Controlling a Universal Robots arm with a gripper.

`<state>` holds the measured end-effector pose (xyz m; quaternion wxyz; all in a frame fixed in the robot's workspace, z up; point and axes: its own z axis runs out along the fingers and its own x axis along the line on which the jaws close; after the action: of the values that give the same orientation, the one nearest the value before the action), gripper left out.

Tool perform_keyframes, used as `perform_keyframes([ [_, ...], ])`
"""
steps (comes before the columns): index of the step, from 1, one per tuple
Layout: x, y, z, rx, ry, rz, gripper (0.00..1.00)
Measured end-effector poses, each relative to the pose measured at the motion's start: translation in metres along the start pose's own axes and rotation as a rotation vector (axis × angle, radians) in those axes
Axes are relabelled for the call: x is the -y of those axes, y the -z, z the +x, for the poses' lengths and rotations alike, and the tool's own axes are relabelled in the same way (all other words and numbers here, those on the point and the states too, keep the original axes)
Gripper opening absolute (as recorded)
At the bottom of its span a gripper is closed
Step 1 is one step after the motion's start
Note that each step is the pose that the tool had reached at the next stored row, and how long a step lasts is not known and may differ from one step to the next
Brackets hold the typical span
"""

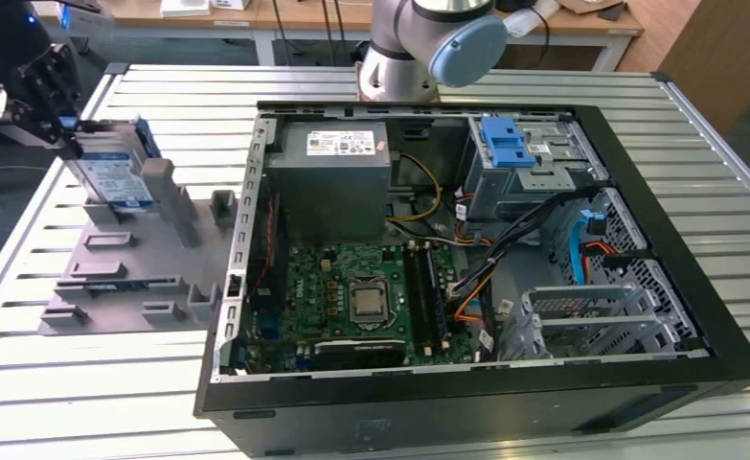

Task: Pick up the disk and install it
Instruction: 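Pick up the disk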

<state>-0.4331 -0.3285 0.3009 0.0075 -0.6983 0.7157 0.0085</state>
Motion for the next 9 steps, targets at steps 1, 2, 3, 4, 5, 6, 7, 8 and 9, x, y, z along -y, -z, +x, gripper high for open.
perform_keyframes([
  [1, 0.0, 0.0013, 0.0, 0.0, 0.0, 0.0001, 0.36],
  [2, 0.0, 0.0028, -0.0001, 0.0, 0.0, 0.0, 0.36],
  [3, 0.0, 0.0043, -0.0001, 0.0, 0.0, 0.0, 0.36],
  [4, 0.0, 0.0059, -0.0001, 0.0, 0.0, 0.0001, 0.36],
  [5, 0.0, 0.0074, -0.0002, 0.0, 0.0, 0.0, 0.36],
  [6, 0.0, 0.0089, -0.0002, 0.0001, 0.0, 0.0, 0.36],
  [7, 0.0, 0.0104, -0.0002, 0.0001, 0.0, -0.0001, 0.36],
  [8, 0.0, 0.0118, -0.0003, 0.0, 0.0, 0.0, 0.36],
  [9, 0.0, 0.0132, -0.0003, 0.0, 0.0, 0.0, 0.36],
])
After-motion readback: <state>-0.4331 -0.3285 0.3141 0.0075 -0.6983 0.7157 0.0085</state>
